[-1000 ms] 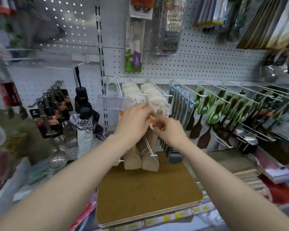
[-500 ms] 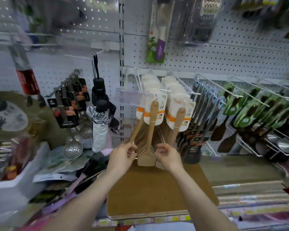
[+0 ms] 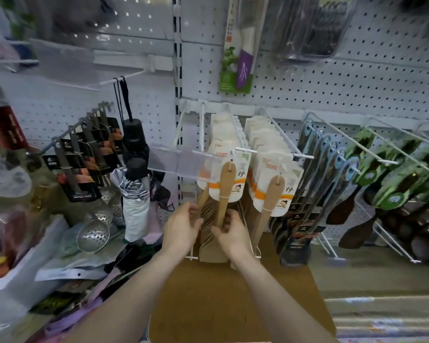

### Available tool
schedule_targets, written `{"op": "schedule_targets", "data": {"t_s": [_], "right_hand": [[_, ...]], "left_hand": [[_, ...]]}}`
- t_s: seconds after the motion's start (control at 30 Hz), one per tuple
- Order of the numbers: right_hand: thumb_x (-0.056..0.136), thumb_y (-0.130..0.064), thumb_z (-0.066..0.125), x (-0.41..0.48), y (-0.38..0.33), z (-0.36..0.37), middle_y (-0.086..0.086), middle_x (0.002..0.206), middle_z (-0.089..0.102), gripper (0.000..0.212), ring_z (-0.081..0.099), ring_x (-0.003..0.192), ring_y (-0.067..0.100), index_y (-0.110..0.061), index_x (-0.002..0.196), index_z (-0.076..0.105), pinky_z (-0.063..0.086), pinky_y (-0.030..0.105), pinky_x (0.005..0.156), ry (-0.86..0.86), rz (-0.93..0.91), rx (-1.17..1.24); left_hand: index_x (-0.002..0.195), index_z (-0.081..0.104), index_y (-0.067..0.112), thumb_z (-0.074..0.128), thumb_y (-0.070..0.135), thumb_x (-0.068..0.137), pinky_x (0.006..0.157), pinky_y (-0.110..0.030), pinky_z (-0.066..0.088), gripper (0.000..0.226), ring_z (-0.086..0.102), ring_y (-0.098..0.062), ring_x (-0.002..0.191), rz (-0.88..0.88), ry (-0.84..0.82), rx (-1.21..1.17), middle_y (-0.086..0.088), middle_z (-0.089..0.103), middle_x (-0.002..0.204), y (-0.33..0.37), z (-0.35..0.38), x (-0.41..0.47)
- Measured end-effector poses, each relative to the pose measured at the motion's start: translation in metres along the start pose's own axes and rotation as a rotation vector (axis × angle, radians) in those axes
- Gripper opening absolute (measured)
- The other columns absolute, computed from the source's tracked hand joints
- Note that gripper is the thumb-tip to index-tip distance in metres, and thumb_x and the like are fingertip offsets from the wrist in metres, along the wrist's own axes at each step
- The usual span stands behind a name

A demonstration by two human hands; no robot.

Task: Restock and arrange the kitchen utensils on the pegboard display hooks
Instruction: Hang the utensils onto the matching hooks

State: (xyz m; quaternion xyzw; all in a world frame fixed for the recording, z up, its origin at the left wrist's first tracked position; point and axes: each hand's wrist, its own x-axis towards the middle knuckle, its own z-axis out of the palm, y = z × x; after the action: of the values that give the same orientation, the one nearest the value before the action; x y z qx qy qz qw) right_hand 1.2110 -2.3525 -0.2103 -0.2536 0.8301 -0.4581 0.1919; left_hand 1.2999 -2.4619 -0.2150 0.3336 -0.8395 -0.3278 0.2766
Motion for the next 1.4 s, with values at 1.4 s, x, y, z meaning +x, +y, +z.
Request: {"op": "schedule_targets", "data": {"t_s": [1.4], "right_hand": [[0.096, -0.028, 0.059, -0.070, 0.003, -0.019, 0.003, 0.103, 0.065, 0.022, 0.062, 0.094, 0.018, -0.017, 0.116, 0.057, 0.051, 0.034, 0.084, -0.037, -0.014, -0.092]], "left_hand": [[0.103, 0.060, 0.029, 0.063, 0.021, 0.090, 0.071, -0.022, 0.050, 0.015, 0.064, -0.005, 0.081, 0.162, -0.156, -0.019, 0.016, 0.066, 0.089, 0.013, -0.011, -0.061]]}}
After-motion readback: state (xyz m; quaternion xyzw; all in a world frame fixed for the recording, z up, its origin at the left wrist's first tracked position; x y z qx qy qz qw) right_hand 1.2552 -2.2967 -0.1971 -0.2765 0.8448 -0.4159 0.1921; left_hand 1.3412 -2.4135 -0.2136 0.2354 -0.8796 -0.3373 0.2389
